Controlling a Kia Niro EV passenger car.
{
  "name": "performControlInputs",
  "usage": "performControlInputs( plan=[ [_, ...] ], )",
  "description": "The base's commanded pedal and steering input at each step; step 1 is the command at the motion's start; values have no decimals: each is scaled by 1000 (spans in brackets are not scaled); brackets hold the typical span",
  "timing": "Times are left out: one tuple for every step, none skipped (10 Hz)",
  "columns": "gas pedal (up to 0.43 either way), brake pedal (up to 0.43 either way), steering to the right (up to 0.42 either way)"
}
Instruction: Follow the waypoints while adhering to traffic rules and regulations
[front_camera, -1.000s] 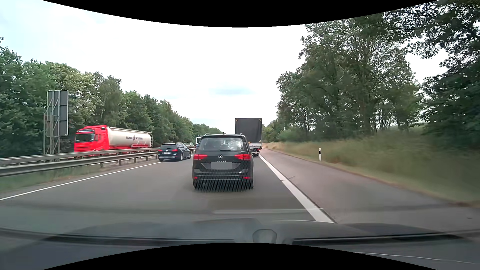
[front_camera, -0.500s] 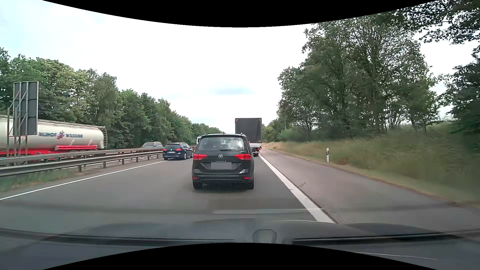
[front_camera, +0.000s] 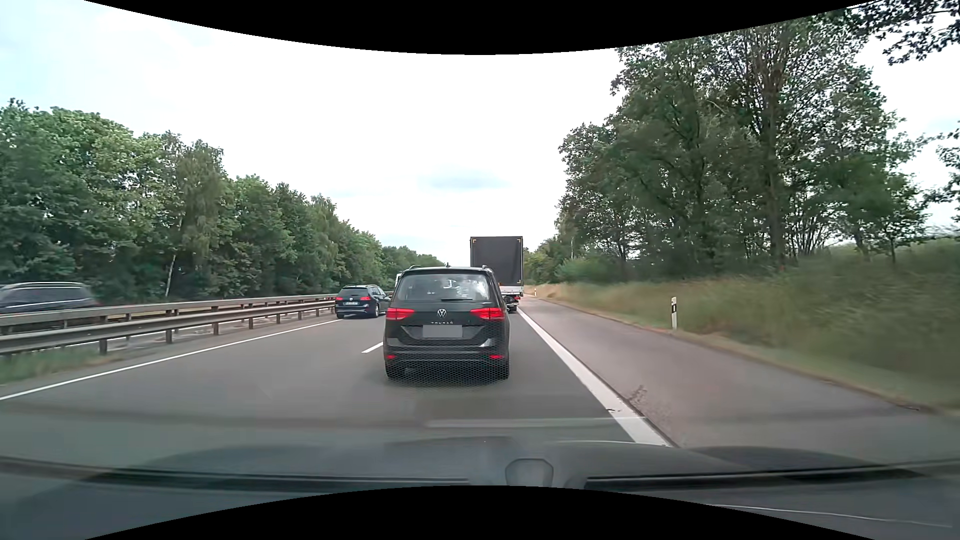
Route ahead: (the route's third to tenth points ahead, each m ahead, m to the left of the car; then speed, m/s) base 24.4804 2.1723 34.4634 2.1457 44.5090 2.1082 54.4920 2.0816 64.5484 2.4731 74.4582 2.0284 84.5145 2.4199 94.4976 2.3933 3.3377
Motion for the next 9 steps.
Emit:
performControlInputs(
  plan=[
    [28,0,-1],
    [28,0,-2],
    [28,0,-1],
    [28,0,-1],
    [28,0,-1],
    [28,0,-2],
    [28,0,-1],
    [28,0,-2],
    [28,0,-1]
  ],
)
